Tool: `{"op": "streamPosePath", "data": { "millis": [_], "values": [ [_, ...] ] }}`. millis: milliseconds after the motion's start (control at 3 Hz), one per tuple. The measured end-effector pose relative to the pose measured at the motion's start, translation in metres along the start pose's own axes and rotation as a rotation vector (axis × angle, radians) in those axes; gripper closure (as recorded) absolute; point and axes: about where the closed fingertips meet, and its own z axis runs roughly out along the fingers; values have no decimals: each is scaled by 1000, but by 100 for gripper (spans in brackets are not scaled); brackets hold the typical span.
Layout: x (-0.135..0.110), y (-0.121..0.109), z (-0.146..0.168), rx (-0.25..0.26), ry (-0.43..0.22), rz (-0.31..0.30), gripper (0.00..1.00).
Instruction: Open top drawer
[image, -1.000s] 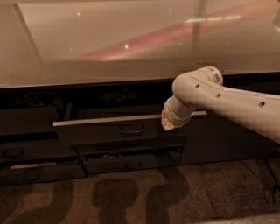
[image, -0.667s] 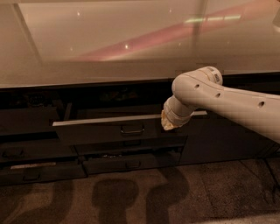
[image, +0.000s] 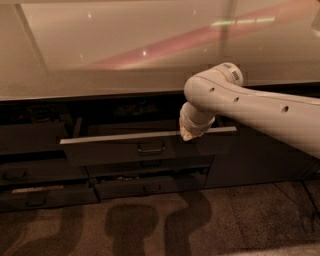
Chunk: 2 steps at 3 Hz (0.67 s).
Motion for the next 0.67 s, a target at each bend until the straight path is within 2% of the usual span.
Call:
{"op": "streamPosePath", "data": {
  "millis": [333, 667],
  "values": [
    [2, -1, 0, -7, 13, 8, 100],
    [-10, -22, -33, 36, 82, -12, 100]
  ]
}}
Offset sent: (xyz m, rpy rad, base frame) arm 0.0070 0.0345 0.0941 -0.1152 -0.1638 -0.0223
